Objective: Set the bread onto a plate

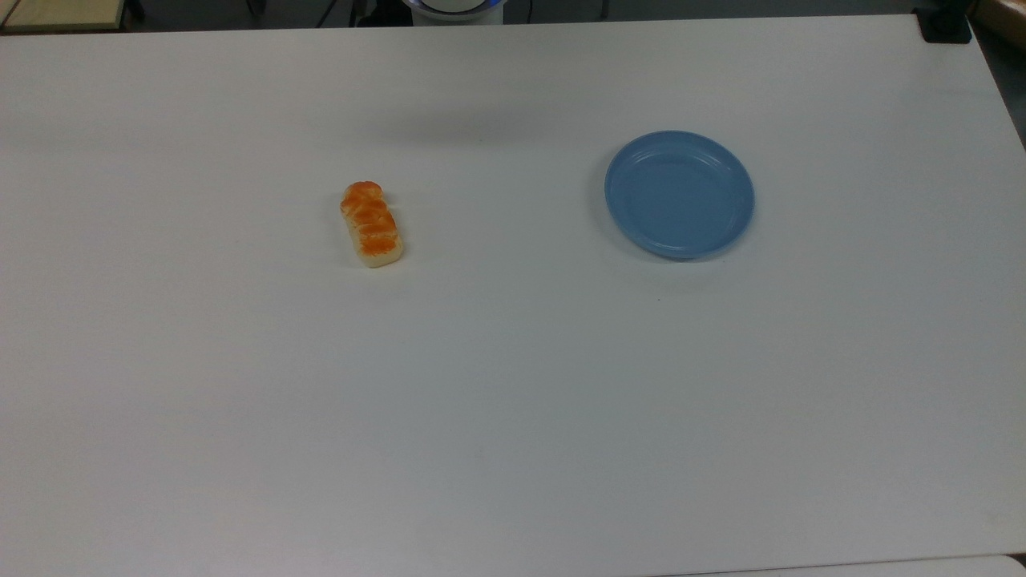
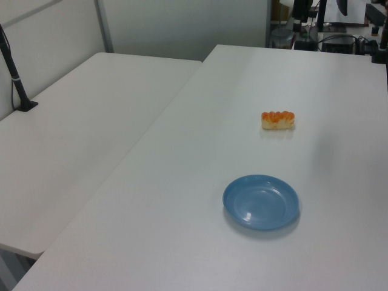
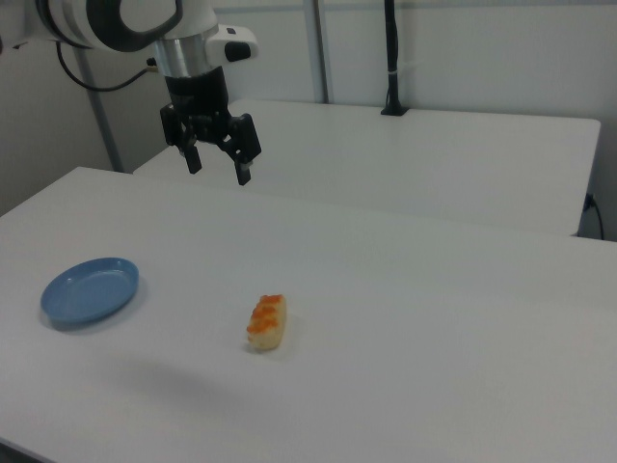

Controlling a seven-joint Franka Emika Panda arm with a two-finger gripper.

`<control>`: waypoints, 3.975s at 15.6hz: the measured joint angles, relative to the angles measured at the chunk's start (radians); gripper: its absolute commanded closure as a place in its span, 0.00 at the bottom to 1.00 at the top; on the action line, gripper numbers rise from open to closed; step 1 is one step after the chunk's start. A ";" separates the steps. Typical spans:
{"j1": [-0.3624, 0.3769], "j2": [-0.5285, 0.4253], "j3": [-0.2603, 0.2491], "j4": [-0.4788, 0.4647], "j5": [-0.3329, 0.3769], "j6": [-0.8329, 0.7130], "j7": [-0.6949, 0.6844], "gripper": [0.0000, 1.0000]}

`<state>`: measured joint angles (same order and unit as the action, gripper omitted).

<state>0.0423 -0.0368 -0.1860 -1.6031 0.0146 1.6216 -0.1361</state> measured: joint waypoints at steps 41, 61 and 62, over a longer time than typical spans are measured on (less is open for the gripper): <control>0.005 0.032 0.006 -0.179 0.009 0.168 -0.139 0.00; -0.002 0.192 0.055 -0.462 0.048 0.653 -0.152 0.00; -0.006 0.205 0.055 -0.464 0.048 0.675 -0.152 0.00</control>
<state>0.0365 0.1684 -0.1308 -2.0676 0.0624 2.2969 -0.2878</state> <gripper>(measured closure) 0.000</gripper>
